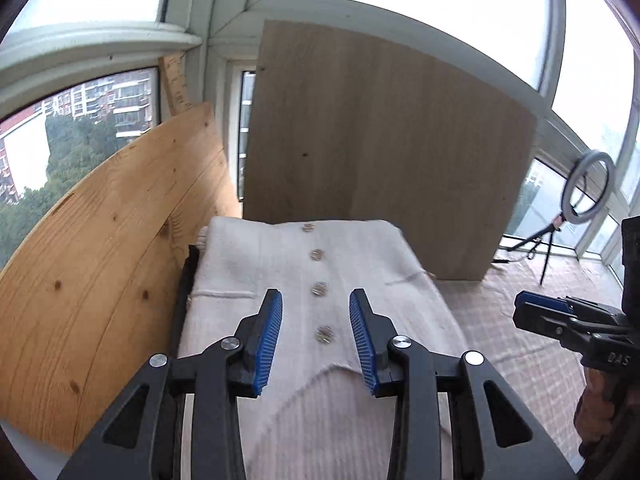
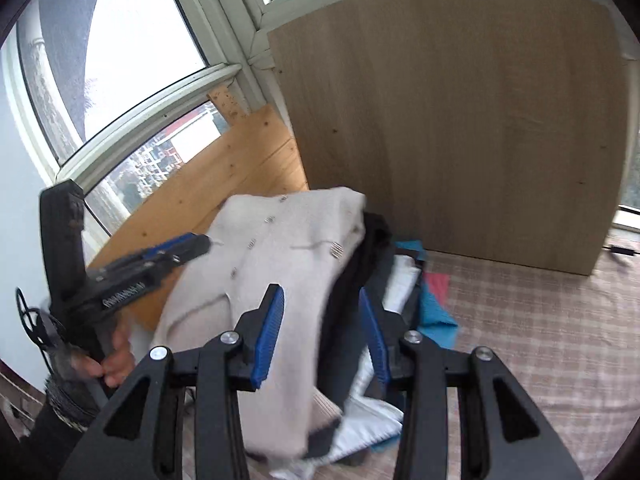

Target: Fold clothes

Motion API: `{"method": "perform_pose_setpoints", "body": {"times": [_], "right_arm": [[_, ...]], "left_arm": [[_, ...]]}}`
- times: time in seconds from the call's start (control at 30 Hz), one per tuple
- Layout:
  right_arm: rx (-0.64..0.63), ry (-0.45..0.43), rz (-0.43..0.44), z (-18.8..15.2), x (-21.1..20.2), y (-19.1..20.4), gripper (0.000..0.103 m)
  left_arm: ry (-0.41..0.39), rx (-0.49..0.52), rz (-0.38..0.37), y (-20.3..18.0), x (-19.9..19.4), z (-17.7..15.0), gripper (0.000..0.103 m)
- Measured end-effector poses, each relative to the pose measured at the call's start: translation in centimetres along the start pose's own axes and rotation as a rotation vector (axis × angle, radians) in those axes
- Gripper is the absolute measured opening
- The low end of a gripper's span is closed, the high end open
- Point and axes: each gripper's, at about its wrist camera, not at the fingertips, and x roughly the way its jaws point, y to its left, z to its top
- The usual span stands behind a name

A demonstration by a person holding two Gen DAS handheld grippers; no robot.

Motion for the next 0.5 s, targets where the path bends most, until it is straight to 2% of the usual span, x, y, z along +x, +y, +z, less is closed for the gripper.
{"method": "perform_pose_setpoints", "body": {"times": [0.07, 0.17, 0.23, 0.33, 0.43, 0.5], "right_arm": [[0.026, 0.032, -0.084, -3.0, -2.9, -2.5, 0.042], [0.134, 0.065, -0.216, -7.5, -6.2, -6.8, 0.044], [0.22, 0.099, -0.275, -10.4, -8.1, -9.6, 0.044], [0.314, 0.086, -0.316, -13.3, -10.7, -12.5, 0.044], [0.272, 0.081, -0.393, -14.1, -11.8, -13.0, 0.044], [0.224, 0.081, -0.396, -14.6, -12.4, -12.8, 0.045]], "left_arm": [[-0.004, 0.049, -0.046, -2.6, -1.4, -1.4, 0.041], [0.003, 0.105, -0.092, -6.5, -2.8, -4.0, 0.043], [0.004, 0.072, -0.108, -8.1, -3.3, -5.8, 0.045], [0.051, -0.035, -0.113, -9.6, -2.7, -8.4, 0.046], [0.09, -0.092, -0.096, -11.7, -3.1, -11.0, 0.046], [0.103, -0.08, -0.057, -13.4, -3.5, -12.1, 0.047]]}}
